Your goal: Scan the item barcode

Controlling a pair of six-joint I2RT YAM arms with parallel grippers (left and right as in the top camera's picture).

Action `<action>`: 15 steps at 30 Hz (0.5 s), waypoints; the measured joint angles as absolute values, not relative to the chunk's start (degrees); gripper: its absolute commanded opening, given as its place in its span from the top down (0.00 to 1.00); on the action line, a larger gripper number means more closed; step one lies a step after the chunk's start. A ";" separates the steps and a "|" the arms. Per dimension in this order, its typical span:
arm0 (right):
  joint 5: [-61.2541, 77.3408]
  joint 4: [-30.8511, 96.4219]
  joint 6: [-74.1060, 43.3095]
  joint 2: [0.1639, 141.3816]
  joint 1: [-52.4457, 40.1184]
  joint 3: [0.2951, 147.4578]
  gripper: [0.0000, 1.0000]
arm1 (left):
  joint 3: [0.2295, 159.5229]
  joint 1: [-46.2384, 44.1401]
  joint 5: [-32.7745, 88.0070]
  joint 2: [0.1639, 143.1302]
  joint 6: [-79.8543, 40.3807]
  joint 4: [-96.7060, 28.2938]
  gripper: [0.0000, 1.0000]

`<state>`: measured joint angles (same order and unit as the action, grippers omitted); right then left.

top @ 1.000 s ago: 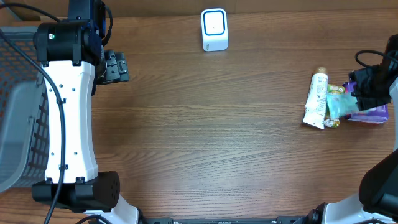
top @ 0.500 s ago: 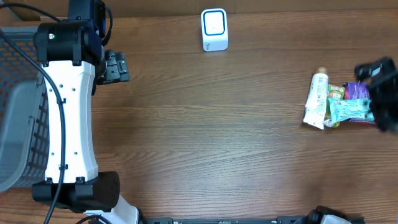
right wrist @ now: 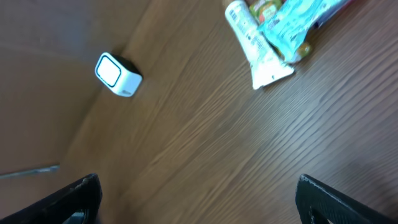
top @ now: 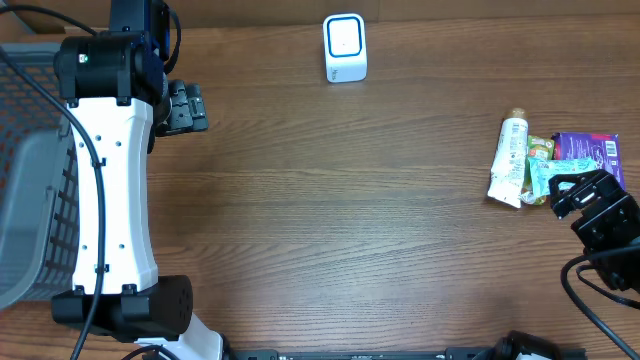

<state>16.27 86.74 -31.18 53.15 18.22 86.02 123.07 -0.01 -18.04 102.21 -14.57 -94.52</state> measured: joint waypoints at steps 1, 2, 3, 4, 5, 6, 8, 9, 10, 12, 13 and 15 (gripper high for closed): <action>15.99 86.70 -29.69 53.19 18.20 86.02 0.00 | 123.04 -0.01 -18.04 102.21 -14.57 -94.54 0.00; 15.75 86.56 -28.25 53.25 18.13 86.02 0.00 | 123.04 -0.01 -18.04 102.21 -14.57 -94.52 0.01; 15.46 86.11 -26.44 53.28 18.00 85.97 0.00 | 123.07 -0.01 -18.04 102.21 -14.57 -94.54 0.00; 15.40 85.23 -24.88 53.25 17.82 85.89 0.00 | 123.04 -0.01 -18.04 102.21 -14.57 -94.54 0.00; 15.11 84.03 -23.18 53.25 17.54 85.76 0.00 | 123.04 -0.01 -18.04 102.21 -14.57 -94.54 0.00; 14.76 81.58 -20.95 53.12 16.82 85.45 0.00 | 123.04 -0.01 -18.04 102.21 -14.57 -94.52 0.00; 14.17 76.16 -17.65 52.47 14.35 84.29 0.00 | 123.04 -0.01 -18.06 102.21 -14.59 -94.52 0.01; 13.65 73.84 -16.29 51.99 12.73 83.40 0.00 | 123.07 -0.01 -18.06 102.21 -14.59 -94.50 0.00; 13.02 71.11 -15.18 51.18 10.83 81.89 0.00 | 123.04 -0.01 -18.04 102.21 -14.57 -94.54 0.00; 11.44 63.46 -13.69 48.40 7.18 77.21 0.00 | 123.07 -0.01 -18.02 102.21 -14.57 -94.54 0.00; 10.87 60.05 -13.13 46.74 5.69 74.52 0.00 | 123.07 -0.01 -18.04 102.21 -14.57 -94.56 0.00; 8.99 51.20 -12.12 41.93 2.59 66.96 0.00 | 123.07 -0.01 -18.04 102.21 -14.57 -94.54 0.00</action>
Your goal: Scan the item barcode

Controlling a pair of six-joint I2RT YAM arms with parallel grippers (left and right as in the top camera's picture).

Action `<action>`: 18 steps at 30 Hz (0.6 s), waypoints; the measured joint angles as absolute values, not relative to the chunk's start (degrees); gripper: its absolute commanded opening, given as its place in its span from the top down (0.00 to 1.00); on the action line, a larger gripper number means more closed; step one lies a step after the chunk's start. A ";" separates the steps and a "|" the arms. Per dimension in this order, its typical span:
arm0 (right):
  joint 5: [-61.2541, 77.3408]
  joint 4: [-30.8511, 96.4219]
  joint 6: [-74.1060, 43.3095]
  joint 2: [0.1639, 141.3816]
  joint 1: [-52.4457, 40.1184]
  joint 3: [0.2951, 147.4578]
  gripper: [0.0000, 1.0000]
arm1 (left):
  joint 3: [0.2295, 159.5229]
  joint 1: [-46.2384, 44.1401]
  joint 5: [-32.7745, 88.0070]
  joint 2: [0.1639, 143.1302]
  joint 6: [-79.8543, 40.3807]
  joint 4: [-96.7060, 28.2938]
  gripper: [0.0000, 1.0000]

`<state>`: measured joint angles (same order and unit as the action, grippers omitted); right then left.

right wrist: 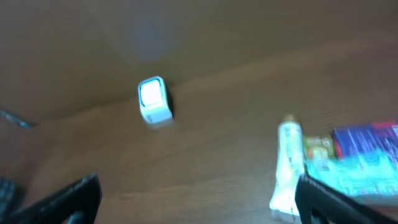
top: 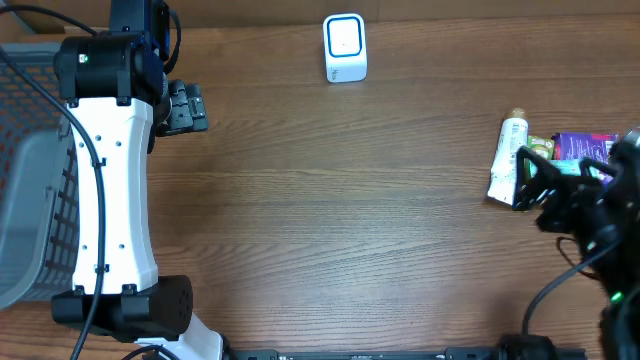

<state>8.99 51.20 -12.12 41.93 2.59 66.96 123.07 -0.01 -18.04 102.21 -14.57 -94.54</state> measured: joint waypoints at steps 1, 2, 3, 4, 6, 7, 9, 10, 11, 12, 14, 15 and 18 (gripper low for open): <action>8.05 48.21 -11.94 39.59 1.58 63.53 0.00 | 123.07 -0.01 -18.04 102.21 -14.57 -94.52 0.00; 7.14 43.31 -11.75 37.36 0.95 59.90 0.00 | 123.07 -0.01 -18.09 102.21 -14.57 -94.54 0.01; 5.87 38.46 -11.49 34.65 0.12 55.57 0.00 | 123.07 -0.01 -18.02 102.21 -14.57 -94.56 0.00; 4.82 34.35 -11.31 31.70 -0.64 50.81 0.00 | 123.07 -0.01 -18.02 102.21 -14.57 -94.52 0.00; 3.05 27.55 -11.14 26.83 -1.96 42.35 0.00 | 123.04 -0.01 -18.06 102.21 -14.57 -94.54 0.00; 2.13 23.51 -10.94 24.45 -2.61 37.67 0.00 | 123.04 -0.01 -18.04 102.21 -14.57 -94.52 0.00; 0.38 16.47 -10.83 20.47 -3.92 29.30 0.00 | 123.07 -0.01 -18.04 102.21 -14.57 -94.54 0.00; -0.21 13.17 -10.83 18.61 -4.58 25.56 0.00 | 123.04 -0.01 -18.04 102.21 -14.57 -94.54 0.00; -0.99 10.50 -10.72 16.47 -5.37 21.47 0.00 | 123.04 -0.01 -18.06 102.21 -14.57 -94.50 0.00; -1.34 8.40 -10.68 14.66 -5.98 18.09 0.00 | 123.04 -0.01 -18.06 102.21 -14.57 -94.54 0.00; -2.00 4.67 -10.66 11.35 -6.98 12.29 0.00 | 123.04 -0.01 -18.06 102.21 -14.57 -94.52 0.00; -2.17 3.66 -10.68 10.09 -7.29 10.31 0.00 | 123.04 -0.01 -18.06 102.21 -14.57 -94.54 0.00; -2.61 2.22 -10.66 6.70 -7.88 5.93 0.00 | 123.04 -0.01 -18.06 102.21 -14.57 -94.52 0.00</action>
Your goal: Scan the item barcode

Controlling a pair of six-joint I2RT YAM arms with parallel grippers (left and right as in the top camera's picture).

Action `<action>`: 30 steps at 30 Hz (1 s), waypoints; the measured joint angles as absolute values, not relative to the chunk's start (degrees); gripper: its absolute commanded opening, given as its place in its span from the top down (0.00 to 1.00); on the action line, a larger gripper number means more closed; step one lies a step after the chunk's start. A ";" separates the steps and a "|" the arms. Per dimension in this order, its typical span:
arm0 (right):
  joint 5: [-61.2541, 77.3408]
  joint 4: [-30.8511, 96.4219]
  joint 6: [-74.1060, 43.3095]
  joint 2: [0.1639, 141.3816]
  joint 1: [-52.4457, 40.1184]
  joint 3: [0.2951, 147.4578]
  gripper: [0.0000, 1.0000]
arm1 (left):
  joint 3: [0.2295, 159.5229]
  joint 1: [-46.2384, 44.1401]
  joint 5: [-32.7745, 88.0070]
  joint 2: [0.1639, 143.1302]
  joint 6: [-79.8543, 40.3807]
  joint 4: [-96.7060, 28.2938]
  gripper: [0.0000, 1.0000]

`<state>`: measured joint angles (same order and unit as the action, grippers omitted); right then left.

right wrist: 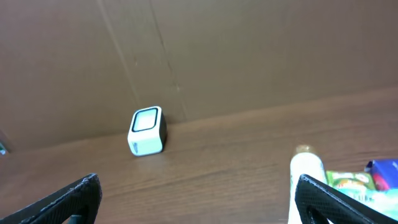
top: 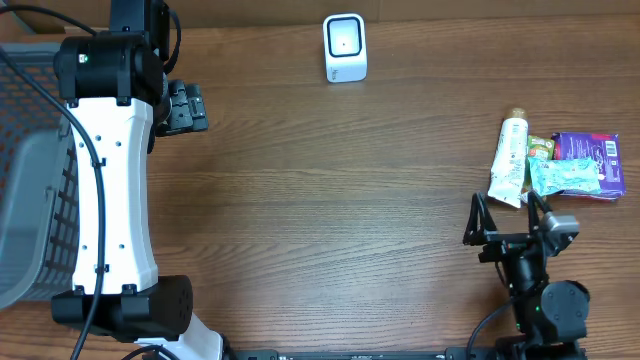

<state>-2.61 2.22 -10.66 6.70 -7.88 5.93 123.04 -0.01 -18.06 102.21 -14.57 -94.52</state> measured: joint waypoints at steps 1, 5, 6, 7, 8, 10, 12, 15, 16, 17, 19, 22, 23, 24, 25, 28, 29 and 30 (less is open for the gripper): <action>-2.72 2.13 -10.68 5.69 -7.94 4.99 0.00 | 123.07 -0.01 -18.04 102.21 -14.57 -94.54 0.00; -3.18 2.20 -10.63 3.09 -7.97 2.35 0.00 | 123.04 -0.01 -18.06 102.21 -14.57 -94.52 0.00; -3.22 2.37 -10.63 2.90 -7.97 1.78 0.00 | 123.07 -0.01 -18.06 102.21 -14.57 -94.52 0.01; -3.25 3.14 -10.66 2.81 -7.97 1.39 0.00 | 123.04 -0.01 -18.06 102.21 -14.57 -94.52 0.00; -3.22 4.19 -10.63 2.79 -7.97 1.13 0.00 | 123.04 -0.01 -18.06 102.21 -14.57 -94.54 0.00; -2.57 4.86 -10.63 2.66 -7.97 1.06 0.00 | 123.04 -0.01 -18.04 102.21 -14.57 -94.54 0.00; -1.61 4.97 -10.66 2.15 -7.97 1.06 0.00 | 123.07 -0.01 -18.04 102.21 -14.57 -94.54 0.01; -0.82 4.93 -10.66 1.10 -7.97 1.06 0.00 | 123.04 -0.01 -18.06 102.21 -14.57 -94.52 0.01; -0.71 4.97 -10.66 0.95 -7.97 1.06 0.00 | 123.07 -0.01 -18.04 102.21 -14.57 -94.54 0.00; -0.54 4.95 -10.63 0.89 -7.97 1.06 0.00 | 123.07 -0.01 -18.06 102.21 -14.57 -94.54 0.00; -0.32 5.02 -10.63 0.89 -7.97 1.06 0.00 | 123.07 -0.01 -18.04 102.21 -14.57 -94.52 0.00; -0.23 5.06 -10.63 0.89 -7.97 1.06 0.00 | 123.04 -0.01 -18.06 102.21 -14.57 -94.54 0.00; -0.23 5.04 -10.66 0.89 -7.97 1.06 0.00 | 123.07 -0.01 -18.04 102.21 -14.57 -94.54 0.00; -0.23 5.06 -10.61 0.89 -7.97 1.06 0.00 | 123.07 -0.01 -18.06 102.21 -14.57 -94.52 0.00; -0.23 5.08 -10.63 0.89 -7.97 1.06 0.00 | 123.07 -0.01 -18.06 102.21 -14.57 -94.54 0.00; -0.23 5.10 -10.66 0.89 -7.97 1.06 0.00 | 123.07 -0.01 -18.06 102.21 -14.57 -94.52 0.00; -0.21 5.08 -10.63 0.89 -7.97 1.06 0.00 | 123.07 -0.01 -18.06 102.21 -14.57 -94.52 0.00; -0.21 5.10 -10.63 0.89 -7.97 1.06 0.00 | 123.07 -0.01 -18.06 102.21 -14.57 -94.52 0.00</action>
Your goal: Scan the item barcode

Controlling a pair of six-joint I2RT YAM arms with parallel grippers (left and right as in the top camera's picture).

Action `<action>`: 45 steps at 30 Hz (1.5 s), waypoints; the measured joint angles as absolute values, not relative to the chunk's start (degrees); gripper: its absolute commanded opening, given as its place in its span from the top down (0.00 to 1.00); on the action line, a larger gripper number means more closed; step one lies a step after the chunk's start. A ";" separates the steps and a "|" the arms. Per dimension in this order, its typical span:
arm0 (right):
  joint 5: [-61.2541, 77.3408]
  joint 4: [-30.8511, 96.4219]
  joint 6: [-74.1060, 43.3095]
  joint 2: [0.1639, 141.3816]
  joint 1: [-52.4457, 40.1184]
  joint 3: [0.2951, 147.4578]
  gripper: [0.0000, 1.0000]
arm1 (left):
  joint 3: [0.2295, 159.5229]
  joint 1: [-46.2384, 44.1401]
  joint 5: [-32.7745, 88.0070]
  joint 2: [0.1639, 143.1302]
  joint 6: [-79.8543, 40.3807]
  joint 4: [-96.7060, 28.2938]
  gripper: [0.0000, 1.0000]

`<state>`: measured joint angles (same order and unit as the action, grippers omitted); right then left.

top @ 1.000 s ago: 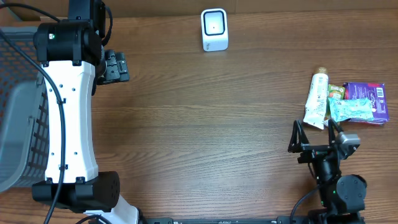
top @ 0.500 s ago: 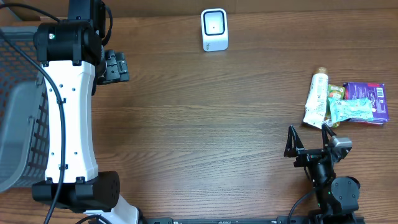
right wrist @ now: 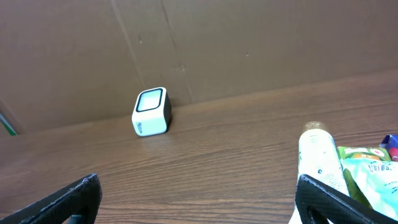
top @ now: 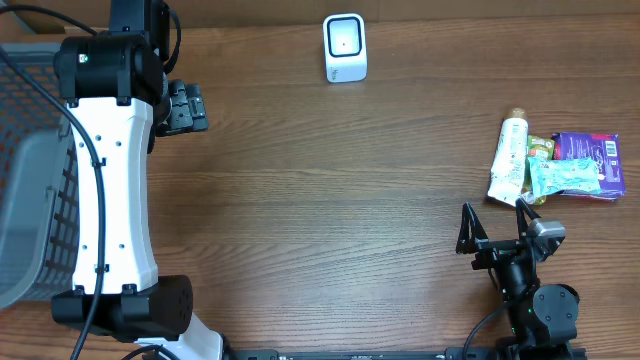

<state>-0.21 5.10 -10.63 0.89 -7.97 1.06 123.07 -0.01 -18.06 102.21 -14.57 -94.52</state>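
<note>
The white cube scanner (top: 345, 47) (right wrist: 151, 112) stands at the back of the table, its window facing up. At the right lies a pile: a white tube (top: 508, 160) (right wrist: 320, 158), a green packet (top: 540, 148) (right wrist: 364, 154), a teal pouch (top: 565, 178) (right wrist: 380, 186) and a purple packet (top: 590, 150). My right gripper (top: 494, 232) (right wrist: 199, 208) stands open and empty in front of the pile, pointing at the back wall; its right finger (right wrist: 329, 199) is close to the tube's flat end. My left gripper (top: 186, 107) is far off at the back left.
A grey mesh basket (top: 30, 200) sits at the left edge, beside the white left arm (top: 110, 190). A brown cardboard wall (right wrist: 249, 43) rises behind the scanner. Bare wood lies between the scanner and the pile.
My right gripper has shifted slightly left and stays open. In the wrist view more of the tube and the packets now shows. The left arm and the items have not moved.
My right gripper was at the table's right edge beside the pile, looking down on the wood. Then it was over the pile's front. Then it stood in front of the pile facing the back wall, where it still is, open and empty.
</note>
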 measured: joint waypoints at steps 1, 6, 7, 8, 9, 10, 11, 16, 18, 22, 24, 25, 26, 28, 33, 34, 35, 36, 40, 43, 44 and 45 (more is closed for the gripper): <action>-0.21 5.13 -10.63 0.89 -7.97 1.06 0.00 | 123.04 -0.01 -18.06 102.21 -14.57 -94.54 0.01; -0.23 5.10 -10.63 0.89 -7.97 1.06 0.00 | 123.04 -0.01 -18.04 102.21 -14.57 -94.52 0.00; -0.23 5.10 -10.61 0.89 -7.97 1.06 0.00 | 123.04 -0.01 -18.06 102.21 -14.57 -94.52 0.00; -0.21 5.08 -10.66 0.89 -7.97 1.06 0.00 | 123.04 -0.01 -18.15 102.19 -14.39 -94.50 0.00; -0.21 5.10 -10.66 0.89 -7.97 1.06 0.00 | 123.04 -0.01 -18.39 102.10 -13.96 -94.37 0.00; -0.21 5.13 -10.66 0.89 -7.97 1.06 0.00 | 123.04 -0.01 -18.83 101.86 -13.32 -93.97 0.00; -0.21 5.13 -10.63 0.89 -7.97 1.06 0.00 | 123.04 -0.01 -19.14 101.41 -12.88 -93.38 0.00; -0.21 5.13 -10.63 0.89 -7.97 1.06 0.00 | 123.04 -0.01 -19.35 94.72 -11.38 -93.41 0.00; -0.21 5.13 -10.63 0.89 -7.97 1.06 0.00 | 123.02 -0.01 -18.39 90.00 -11.33 -92.07 0.00; -0.21 5.13 -10.61 0.89 -7.97 1.06 0.00 | 120.44 -0.01 -15.70 79.42 -11.09 -83.68 0.01; -0.21 5.10 -10.63 0.89 -7.97 1.06 0.00 | 116.38 -0.01 -13.63 73.17 -10.87 -78.17 0.00; -0.21 5.13 -10.61 0.89 -7.97 1.06 0.00 | 113.34 -0.01 -12.25 69.52 -10.72 -75.07 0.00; -0.23 5.17 -10.61 0.89 -7.97 1.06 0.00 | 110.15 -0.01 -11.07 66.17 -10.70 -71.96 0.00; -0.23 5.13 -10.63 0.89 -7.97 1.06 0.00 | 102.28 -0.01 -9.04 59.37 -10.50 -65.43 0.00; -0.23 5.17 -10.61 0.89 -7.97 1.06 0.00 | 81.17 -0.01 -6.61 45.63 -9.80 -50.33 0.01; -0.21 5.13 -10.63 0.89 -7.97 1.06 0.00 | 77.25 -0.01 -6.42 43.62 -9.39 -48.34 0.00; -0.21 5.15 -10.63 0.86 -7.97 1.06 0.00 | 73.38 -0.01 -6.09 41.63 -8.91 -45.39 0.00; -0.21 5.17 -10.61 0.84 -7.97 1.06 0.00 | 68.82 0.01 -5.65 39.48 -8.54 -42.17 0.00; -0.21 5.15 -10.50 0.86 -7.97 1.06 0.00 | 52.14 -0.01 -2.98 31.16 -5.30 -29.87 0.01; -0.19 5.15 -10.52 0.84 -7.97 1.06 0.00 | 40.77 -0.01 -0.62 25.65 -2.39 -19.57 0.00; -0.19 5.17 -10.48 0.84 -7.97 1.06 0.00 | 36.62 -0.01 0.08 23.83 -1.39 -16.03 0.00; -0.21 5.13 -10.48 0.84 -7.97 1.06 0.00 | 33.71 -0.01 0.45 22.55 -0.95 -13.52 0.00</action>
<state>-0.21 5.13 -10.48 0.84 -7.97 1.06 33.71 -0.01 0.45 22.55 -0.95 -13.52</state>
